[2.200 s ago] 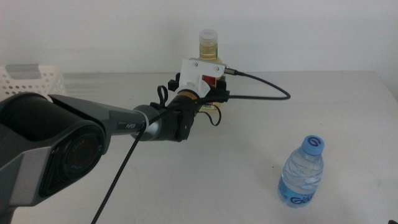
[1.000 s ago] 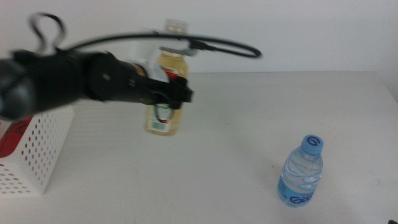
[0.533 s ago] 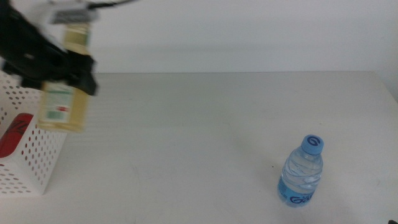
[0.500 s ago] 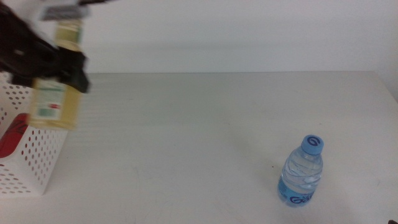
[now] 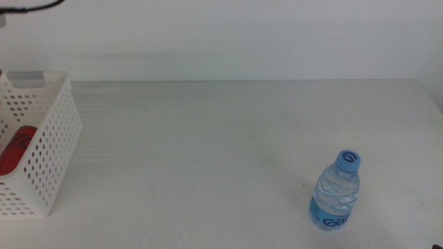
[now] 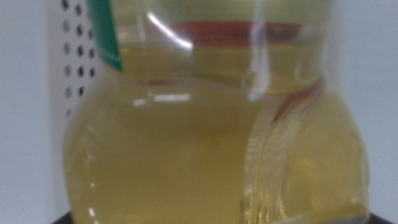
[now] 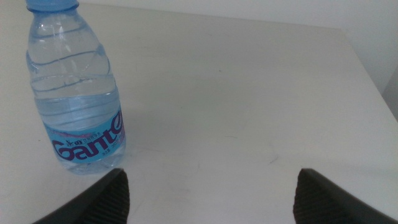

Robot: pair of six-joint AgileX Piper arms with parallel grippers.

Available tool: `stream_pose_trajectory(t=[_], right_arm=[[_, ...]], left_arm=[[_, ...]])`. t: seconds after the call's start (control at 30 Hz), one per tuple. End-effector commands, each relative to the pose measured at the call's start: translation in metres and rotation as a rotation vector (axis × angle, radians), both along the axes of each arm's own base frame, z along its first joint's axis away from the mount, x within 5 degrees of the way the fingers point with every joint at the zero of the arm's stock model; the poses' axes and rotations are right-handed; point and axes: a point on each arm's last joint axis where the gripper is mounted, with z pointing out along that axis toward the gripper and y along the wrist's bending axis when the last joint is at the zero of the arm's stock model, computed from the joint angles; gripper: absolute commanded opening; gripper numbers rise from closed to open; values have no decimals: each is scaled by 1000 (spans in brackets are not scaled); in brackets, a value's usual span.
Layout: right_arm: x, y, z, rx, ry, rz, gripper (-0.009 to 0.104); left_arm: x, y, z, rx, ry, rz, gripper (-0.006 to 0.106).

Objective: Use arms to grab the bottles and put them into the dustbin to the left of the table.

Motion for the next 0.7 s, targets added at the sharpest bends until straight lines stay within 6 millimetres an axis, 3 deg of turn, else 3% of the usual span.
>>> stream_pose_trajectory(t=[0.0,0.37,0.67], right_arm=[[0,-1,9,-5,-87,-7,79],[0,-1,9,-5,-87,-7,79],[0,-1,9,-5,-87,-7,79]], left_arm=[[-1,10,19,49,-86,24,-5],[26,29,-36,95,108,33,-5],[30,36,-49,130,153,53,-5]])
